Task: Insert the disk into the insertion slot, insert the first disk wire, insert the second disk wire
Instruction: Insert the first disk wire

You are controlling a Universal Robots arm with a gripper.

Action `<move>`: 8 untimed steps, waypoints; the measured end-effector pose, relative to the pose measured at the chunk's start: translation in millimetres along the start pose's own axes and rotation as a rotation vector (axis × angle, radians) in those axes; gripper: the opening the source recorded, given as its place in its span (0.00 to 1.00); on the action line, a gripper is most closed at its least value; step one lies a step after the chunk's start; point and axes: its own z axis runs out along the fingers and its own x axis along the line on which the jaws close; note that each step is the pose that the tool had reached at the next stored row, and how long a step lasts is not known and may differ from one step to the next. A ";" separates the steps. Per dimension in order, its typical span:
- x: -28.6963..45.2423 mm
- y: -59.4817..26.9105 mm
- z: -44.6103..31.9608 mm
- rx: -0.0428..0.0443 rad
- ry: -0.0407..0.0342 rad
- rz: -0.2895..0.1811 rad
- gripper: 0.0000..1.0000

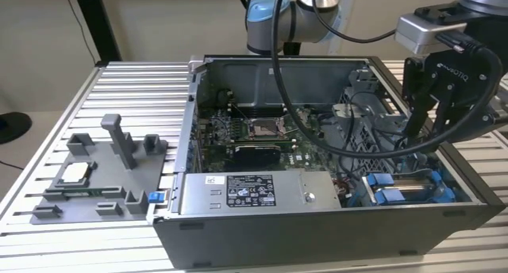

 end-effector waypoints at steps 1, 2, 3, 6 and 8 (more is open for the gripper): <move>-1.0 -0.1 0.0 0.0002 0.0000 0.000 0.00; -1.9 -0.2 0.0 0.0004 0.0001 0.000 0.00; -2.9 -0.2 -0.1 0.0007 0.0002 0.000 0.00; -4.3 -0.4 -0.1 0.0013 0.0000 0.000 0.00; -4.3 -0.4 -0.1 0.0013 0.0002 0.000 0.00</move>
